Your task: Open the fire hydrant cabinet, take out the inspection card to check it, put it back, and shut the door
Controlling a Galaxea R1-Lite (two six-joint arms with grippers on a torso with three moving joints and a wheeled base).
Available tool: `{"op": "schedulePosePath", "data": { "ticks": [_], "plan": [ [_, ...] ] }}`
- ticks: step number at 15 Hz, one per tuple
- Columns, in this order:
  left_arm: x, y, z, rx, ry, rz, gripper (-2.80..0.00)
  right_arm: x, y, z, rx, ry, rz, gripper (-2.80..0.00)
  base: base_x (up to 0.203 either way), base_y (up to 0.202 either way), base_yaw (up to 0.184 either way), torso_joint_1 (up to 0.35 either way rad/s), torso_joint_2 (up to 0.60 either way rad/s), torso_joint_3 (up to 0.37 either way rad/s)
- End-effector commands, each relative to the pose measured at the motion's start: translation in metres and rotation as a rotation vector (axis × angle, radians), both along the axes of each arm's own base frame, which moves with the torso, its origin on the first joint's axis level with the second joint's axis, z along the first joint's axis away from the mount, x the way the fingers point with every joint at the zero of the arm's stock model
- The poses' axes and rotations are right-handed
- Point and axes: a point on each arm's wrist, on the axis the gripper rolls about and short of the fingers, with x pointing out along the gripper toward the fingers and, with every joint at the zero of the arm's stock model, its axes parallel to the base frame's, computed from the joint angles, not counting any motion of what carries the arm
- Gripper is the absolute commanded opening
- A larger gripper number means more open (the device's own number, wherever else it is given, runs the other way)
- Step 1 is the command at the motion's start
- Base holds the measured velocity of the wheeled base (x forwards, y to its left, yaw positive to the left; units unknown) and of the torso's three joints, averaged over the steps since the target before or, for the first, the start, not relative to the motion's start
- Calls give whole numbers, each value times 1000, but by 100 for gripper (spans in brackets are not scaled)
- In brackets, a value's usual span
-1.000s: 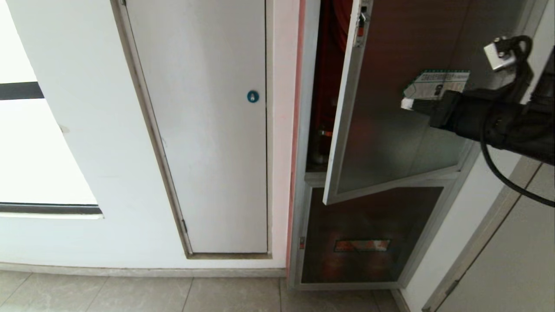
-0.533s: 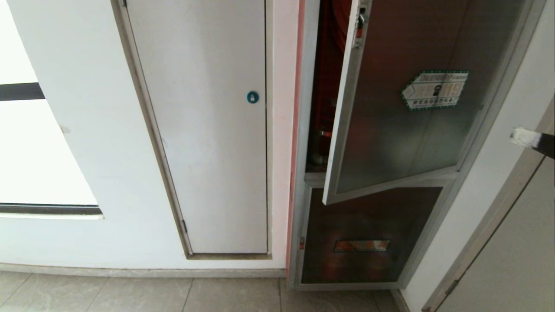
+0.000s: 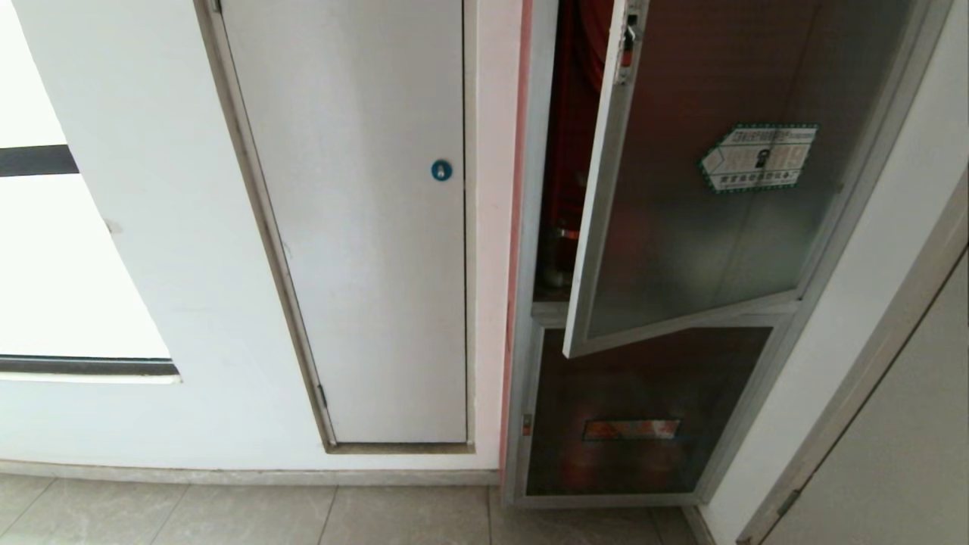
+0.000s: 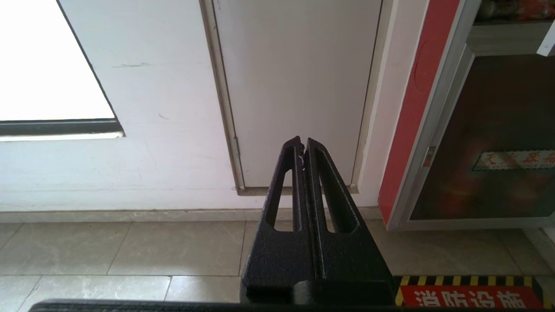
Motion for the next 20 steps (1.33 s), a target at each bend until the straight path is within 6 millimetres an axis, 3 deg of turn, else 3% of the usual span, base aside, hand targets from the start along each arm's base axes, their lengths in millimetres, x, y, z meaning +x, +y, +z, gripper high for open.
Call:
{"op": "schedulePosePath", "data": {
  "ticks": [1,5,8,10,15,20],
  "plan": [
    [1,0,-2,0,8,0,-280,-32,2,-20,-5,-89,-39,-280,0,0,0,0,0,0],
    [1,0,-2,0,8,0,-280,-35,0,-52,-42,-71,-62,-280,0,0,0,0,0,0],
    [1,0,-2,0,8,0,-280,-30,-2,-92,-113,-30,-124,-280,0,0,0,0,0,0],
    [1,0,-2,0,8,0,-280,-21,-2,-124,-134,32,-144,-280,0,0,0,0,0,0],
    [1,0,-2,0,8,0,-280,0,-3,-173,-150,188,-173,-280,0,0,0,0,0,0],
    [1,0,-2,0,8,0,-280,4,-3,-181,-187,176,-181,-280,0,0,0,0,0,0]
  ]
}}
